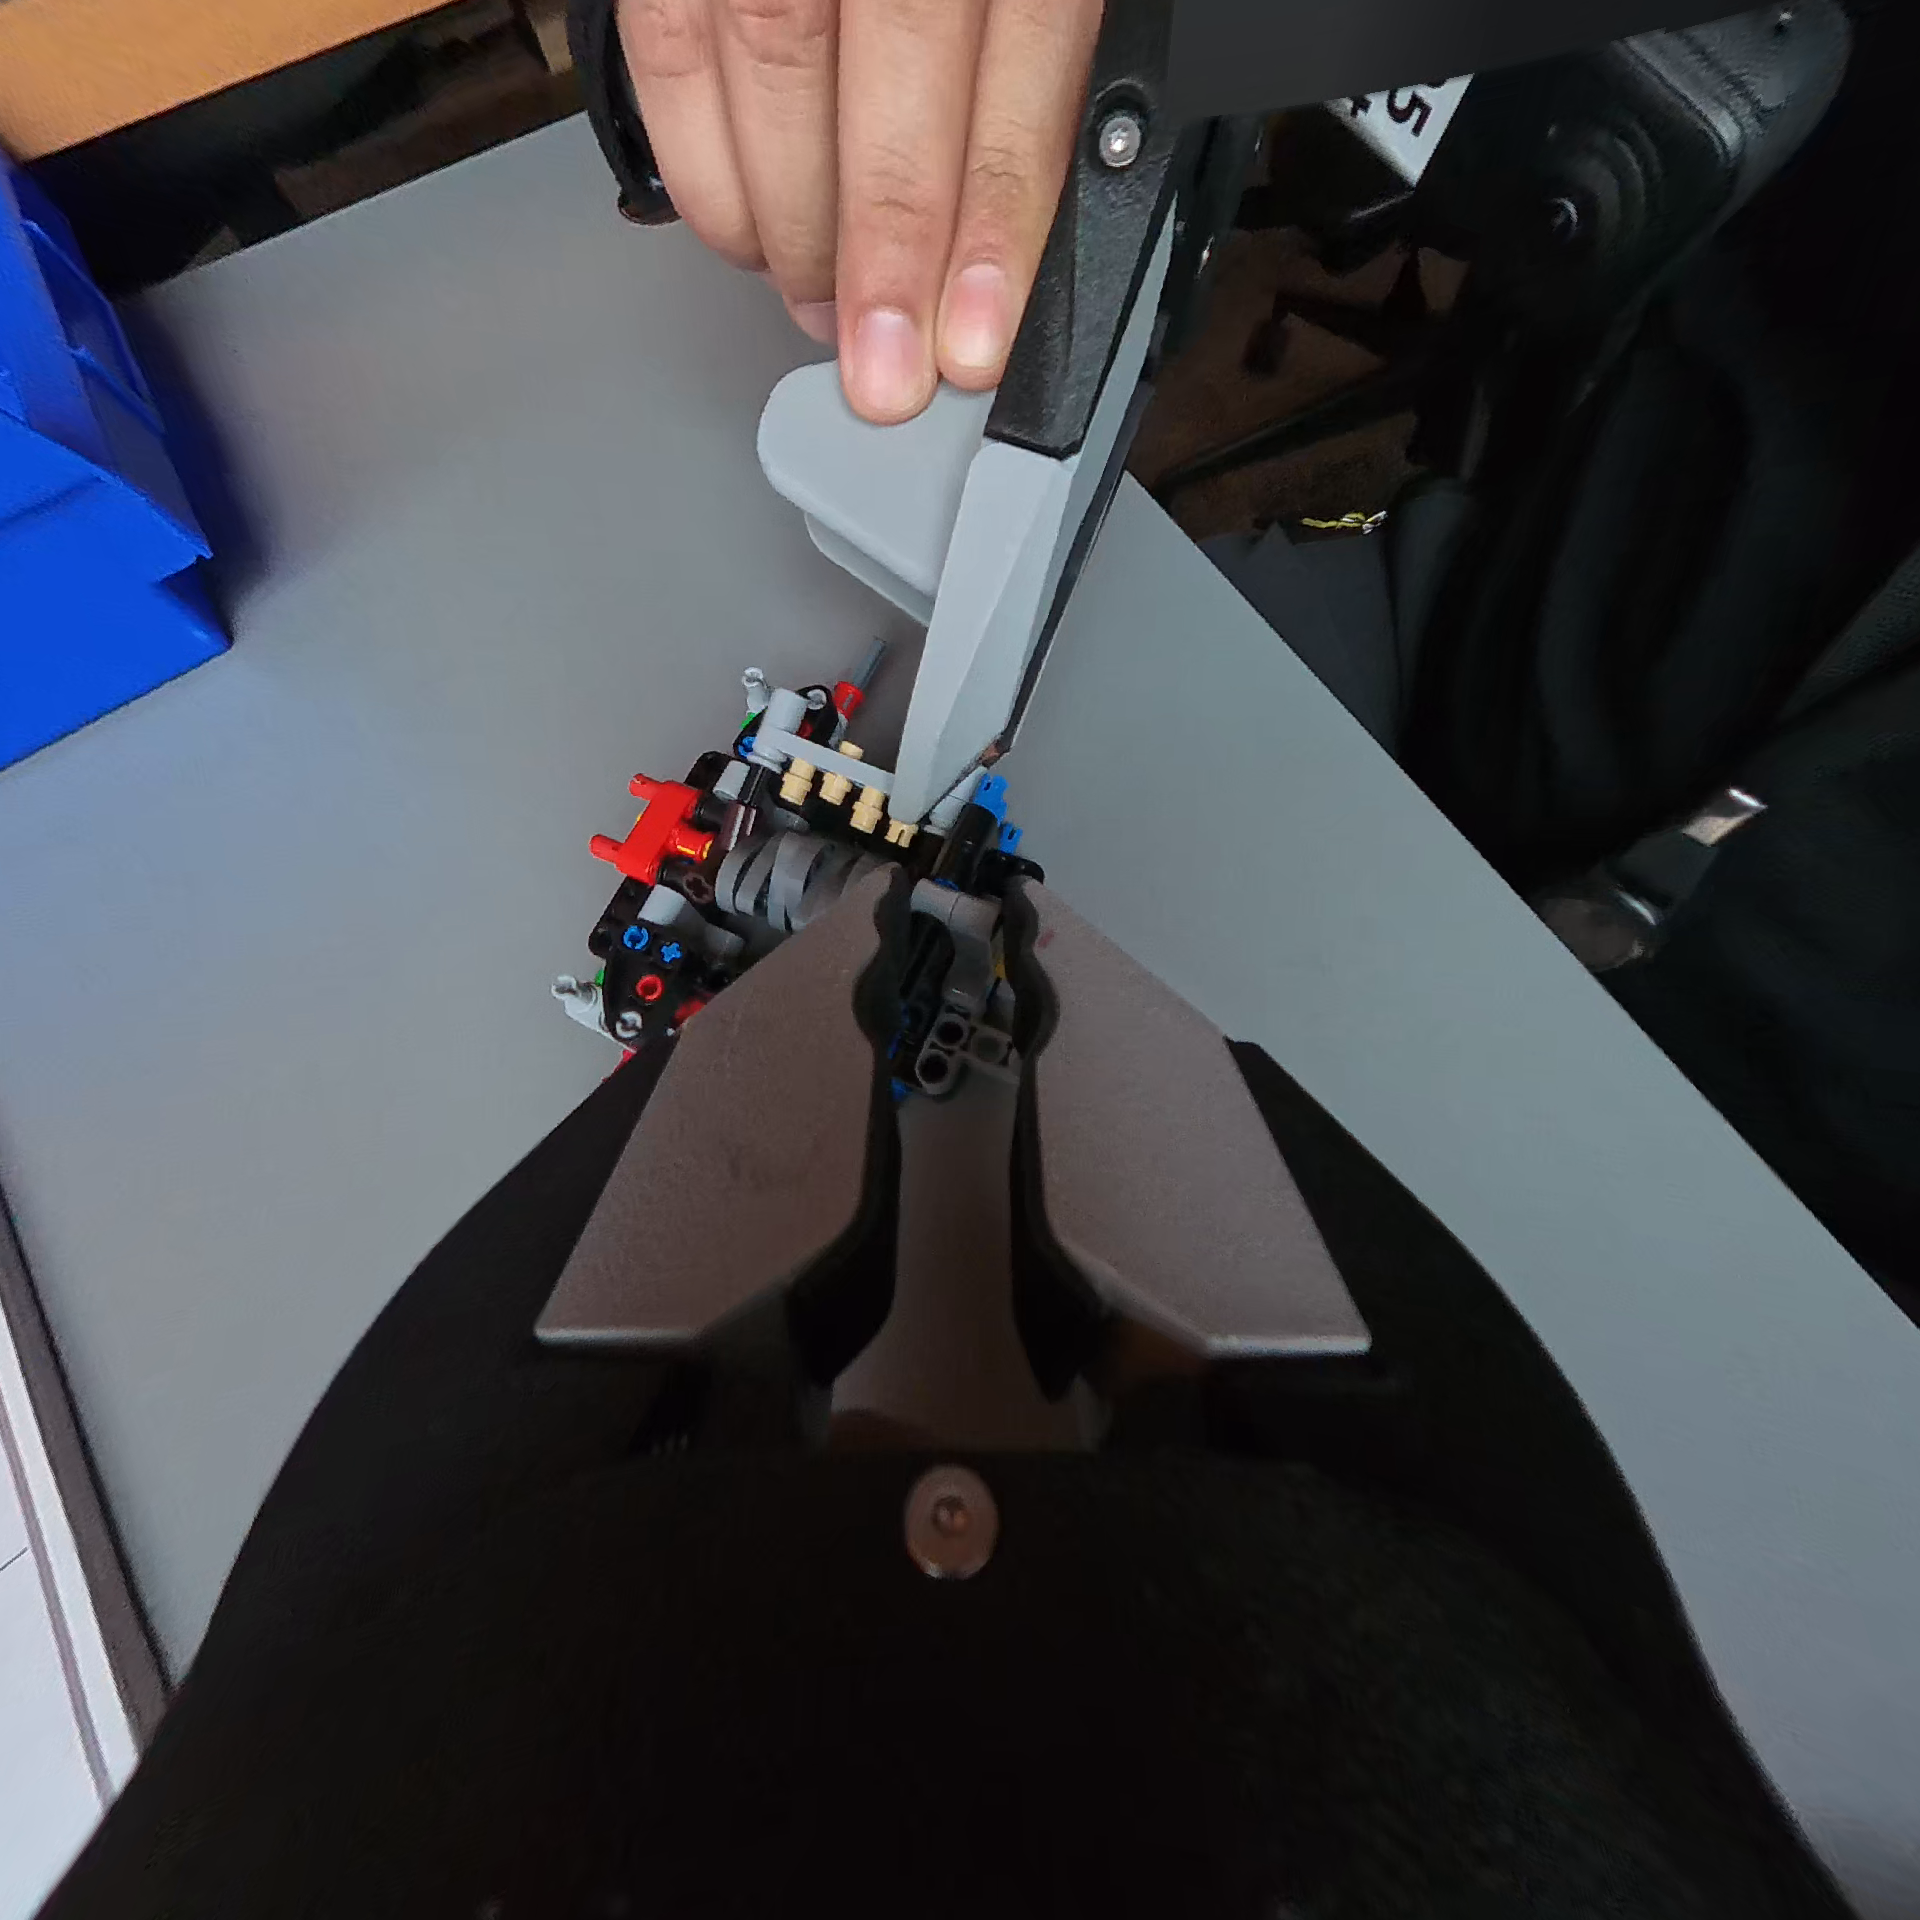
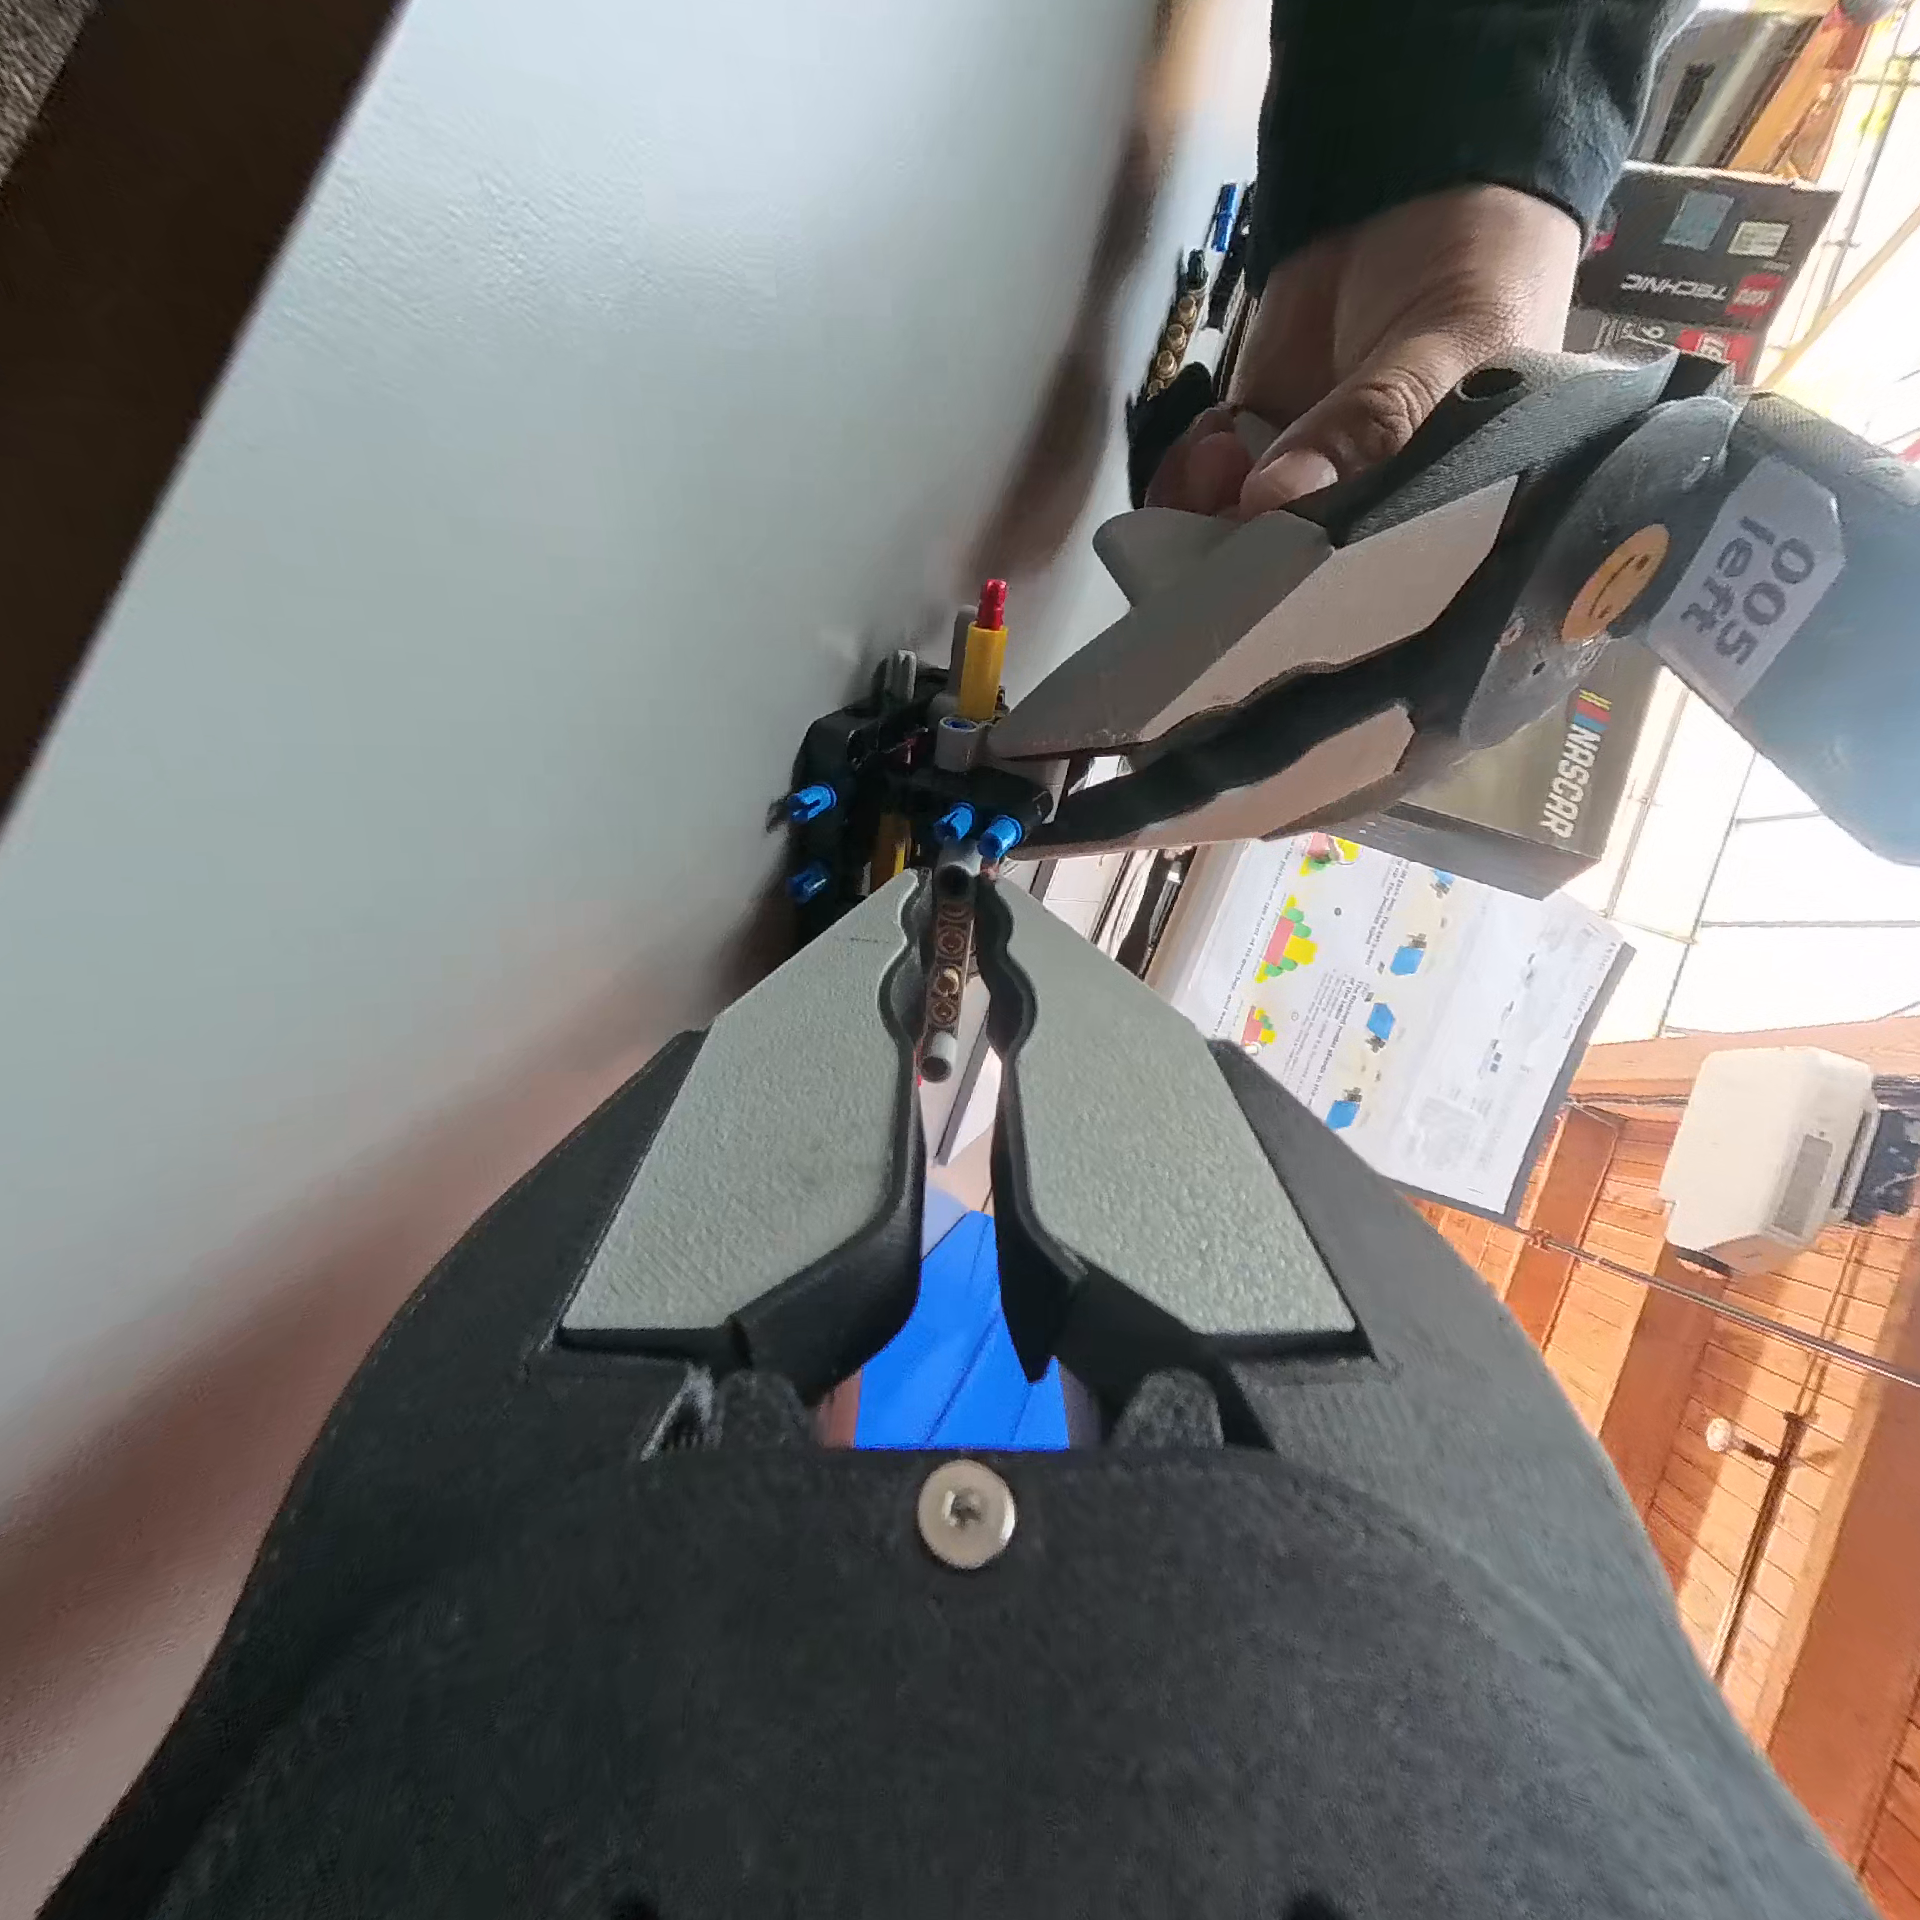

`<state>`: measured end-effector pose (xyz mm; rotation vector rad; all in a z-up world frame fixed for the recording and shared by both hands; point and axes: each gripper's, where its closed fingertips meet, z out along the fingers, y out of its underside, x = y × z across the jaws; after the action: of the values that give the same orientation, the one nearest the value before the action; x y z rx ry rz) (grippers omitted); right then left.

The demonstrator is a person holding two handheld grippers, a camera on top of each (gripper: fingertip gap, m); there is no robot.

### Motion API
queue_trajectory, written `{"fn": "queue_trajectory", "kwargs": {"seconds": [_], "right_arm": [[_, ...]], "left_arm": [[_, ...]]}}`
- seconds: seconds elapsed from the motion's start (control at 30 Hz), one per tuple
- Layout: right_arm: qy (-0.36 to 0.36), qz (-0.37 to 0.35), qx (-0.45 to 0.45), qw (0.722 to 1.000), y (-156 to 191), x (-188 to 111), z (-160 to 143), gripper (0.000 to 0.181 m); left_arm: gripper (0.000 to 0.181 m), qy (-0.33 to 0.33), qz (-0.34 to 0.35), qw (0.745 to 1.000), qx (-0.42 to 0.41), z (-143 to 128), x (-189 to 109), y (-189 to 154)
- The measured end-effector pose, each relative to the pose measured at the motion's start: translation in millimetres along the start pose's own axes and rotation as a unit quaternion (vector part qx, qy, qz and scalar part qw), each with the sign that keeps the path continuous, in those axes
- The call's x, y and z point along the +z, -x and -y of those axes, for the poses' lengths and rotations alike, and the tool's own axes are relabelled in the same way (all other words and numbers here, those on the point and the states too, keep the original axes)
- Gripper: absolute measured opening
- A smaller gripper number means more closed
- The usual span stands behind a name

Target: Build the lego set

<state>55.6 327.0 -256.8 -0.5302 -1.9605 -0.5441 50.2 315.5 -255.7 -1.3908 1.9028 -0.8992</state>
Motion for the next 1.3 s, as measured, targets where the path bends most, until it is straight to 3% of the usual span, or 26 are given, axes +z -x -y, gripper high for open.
{"fn": "queue_trajectory", "kwargs": {"seconds": [0.37, 0.6, 0.87, 1.1, 1.3], "right_arm": [[-0.064, 0.040, -0.026, 0.997, 0.1, 3.4, 1.6, 0.005], [-0.095, 0.064, 0.008, 0.993, -0.3, 6.0, 2.7, 0.005], [-0.100, 0.057, -0.029, 0.993, -0.5, 9.2, 2.7, 0.005], [-0.064, 0.027, 0.018, 0.997, 0.2, 9.1, -2.3, 0.009], [-0.033, 0.004, 0.056, 0.998, -7.2, -9.0, -7.1, 0.020]], "left_arm": [[0.014, -0.024, -0.014, 1.000, -0.010, -0.8, -1.5, -0.1], [0.014, -0.026, -0.017, 0.999, -0.012, -1.5, -2.4, 0.4], [0.014, -0.026, -0.018, 0.999, -0.014, -2.5, -3.5, 0.9], [0.015, -0.030, -0.020, 0.999, -0.025, -1.9, -3.5, -0.9], [0.015, -0.030, -0.016, 0.999, -0.028, -0.8, -2.4, -2.0]]}}
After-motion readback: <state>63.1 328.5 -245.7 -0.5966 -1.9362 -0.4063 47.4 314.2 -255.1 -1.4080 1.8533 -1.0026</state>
